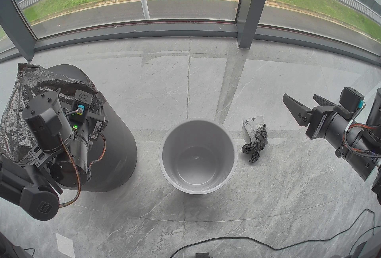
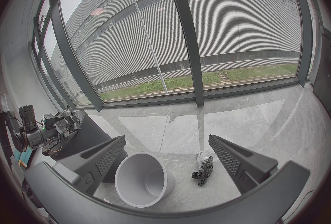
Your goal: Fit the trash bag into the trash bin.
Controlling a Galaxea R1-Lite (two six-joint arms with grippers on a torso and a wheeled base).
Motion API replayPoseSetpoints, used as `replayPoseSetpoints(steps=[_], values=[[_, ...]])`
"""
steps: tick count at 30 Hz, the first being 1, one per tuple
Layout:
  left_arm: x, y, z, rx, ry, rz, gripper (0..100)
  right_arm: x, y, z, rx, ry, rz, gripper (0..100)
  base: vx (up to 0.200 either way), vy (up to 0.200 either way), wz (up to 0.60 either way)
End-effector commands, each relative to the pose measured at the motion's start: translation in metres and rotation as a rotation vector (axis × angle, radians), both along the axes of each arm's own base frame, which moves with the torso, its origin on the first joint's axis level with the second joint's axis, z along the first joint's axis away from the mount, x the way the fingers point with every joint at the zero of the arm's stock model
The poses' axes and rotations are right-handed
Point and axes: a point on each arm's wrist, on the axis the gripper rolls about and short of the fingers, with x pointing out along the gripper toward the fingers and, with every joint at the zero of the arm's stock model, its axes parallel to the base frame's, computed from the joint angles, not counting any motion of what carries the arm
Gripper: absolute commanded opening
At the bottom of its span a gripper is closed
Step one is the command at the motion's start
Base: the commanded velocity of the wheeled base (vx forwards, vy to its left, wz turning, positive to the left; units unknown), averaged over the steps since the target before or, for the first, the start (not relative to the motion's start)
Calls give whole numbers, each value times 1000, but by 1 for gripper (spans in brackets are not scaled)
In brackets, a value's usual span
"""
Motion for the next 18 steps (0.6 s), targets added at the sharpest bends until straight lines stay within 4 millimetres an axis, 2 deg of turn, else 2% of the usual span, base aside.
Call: replayPoseSetpoints(steps=[1,9,18], values=[[5,0,3,-9,-13,8,100,0,0,1,1,-2,0,100,0,0,0],[13,-5,6,-29,-47,9,100,0,0,0,0,0,0,100,0,0,0],[23,8,5,-31,-68,66,100,0,0,-1,-2,3,3,100,0,0,0]])
